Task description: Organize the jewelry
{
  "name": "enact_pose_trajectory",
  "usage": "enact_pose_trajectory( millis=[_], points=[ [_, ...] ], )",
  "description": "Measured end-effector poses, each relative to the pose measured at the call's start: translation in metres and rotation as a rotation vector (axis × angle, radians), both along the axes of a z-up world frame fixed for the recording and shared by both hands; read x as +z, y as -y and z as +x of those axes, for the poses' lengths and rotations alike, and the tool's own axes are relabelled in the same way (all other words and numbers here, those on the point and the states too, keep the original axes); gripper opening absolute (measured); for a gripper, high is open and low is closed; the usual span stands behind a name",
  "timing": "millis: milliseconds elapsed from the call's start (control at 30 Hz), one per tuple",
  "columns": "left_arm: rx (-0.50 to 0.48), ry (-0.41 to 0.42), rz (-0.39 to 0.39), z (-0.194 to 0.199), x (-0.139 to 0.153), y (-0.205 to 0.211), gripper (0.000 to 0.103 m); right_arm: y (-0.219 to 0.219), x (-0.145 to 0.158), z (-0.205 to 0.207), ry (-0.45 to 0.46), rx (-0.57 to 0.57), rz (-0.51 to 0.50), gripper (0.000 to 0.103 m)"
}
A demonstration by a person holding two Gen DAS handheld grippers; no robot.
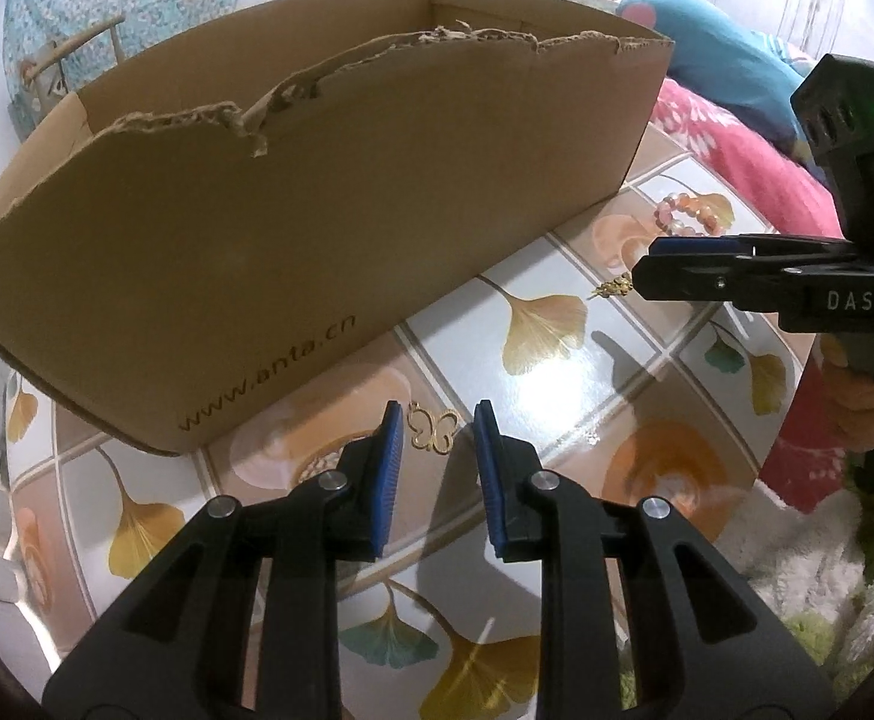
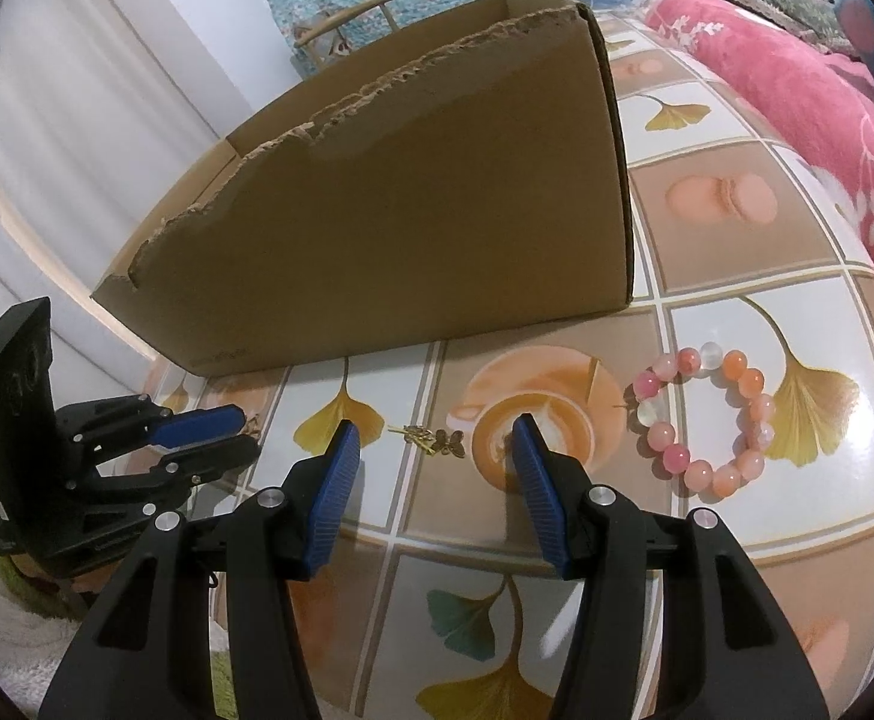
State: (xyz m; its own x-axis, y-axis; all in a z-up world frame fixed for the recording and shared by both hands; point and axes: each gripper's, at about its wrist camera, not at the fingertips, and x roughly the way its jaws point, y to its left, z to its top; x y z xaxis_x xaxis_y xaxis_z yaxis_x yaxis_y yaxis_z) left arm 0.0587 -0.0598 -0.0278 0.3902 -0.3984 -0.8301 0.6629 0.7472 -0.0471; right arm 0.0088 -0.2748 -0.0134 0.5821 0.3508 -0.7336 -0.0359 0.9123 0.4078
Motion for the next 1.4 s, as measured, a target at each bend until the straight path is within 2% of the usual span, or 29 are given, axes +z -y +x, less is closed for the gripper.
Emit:
enact_pose_trajectory(
  millis=[233,400,767,800,833,1067,1233,1400],
  points=[
    [-0.001,0.010,0.005,-0.002,-0.001,0.003,0.022,0.003,-0.001,-0.001,0.004,-0.003,0.005,0.052],
    [0.012,0.026,0.023,-0.003,0.000,0.003,0.014,0.003,-0.001,-0.003,0.005,-0.009,0.006,0.052],
    [0.006,0.042,0.024,-0.006,0.000,0.002,0.013,0.005,0.002,-0.009,0.012,-0.018,0.003,0.052],
    [0.003,0.043,0.020,-0.007,0.000,0.001,0.007,0.006,0.002,-0.010,0.012,-0.019,0.003,0.052],
    [0.000,0.041,0.017,-0.007,0.001,0.001,0.006,0.006,0.003,-0.011,0.013,-0.019,0.001,0.052],
    [0.000,0.037,0.021,-0.007,0.000,0.001,0.006,0.004,0.010,-0.015,0.031,-0.002,-0.024,0.052],
    [-0.008,0.042,0.022,-0.010,0.001,-0.002,0.006,-0.005,0.015,-0.018,0.051,0.051,-0.069,0.051],
    [-0.015,0.042,0.021,-0.011,0.001,-0.003,0.006,-0.020,0.013,-0.017,0.058,0.096,-0.161,0.033]
  ],
)
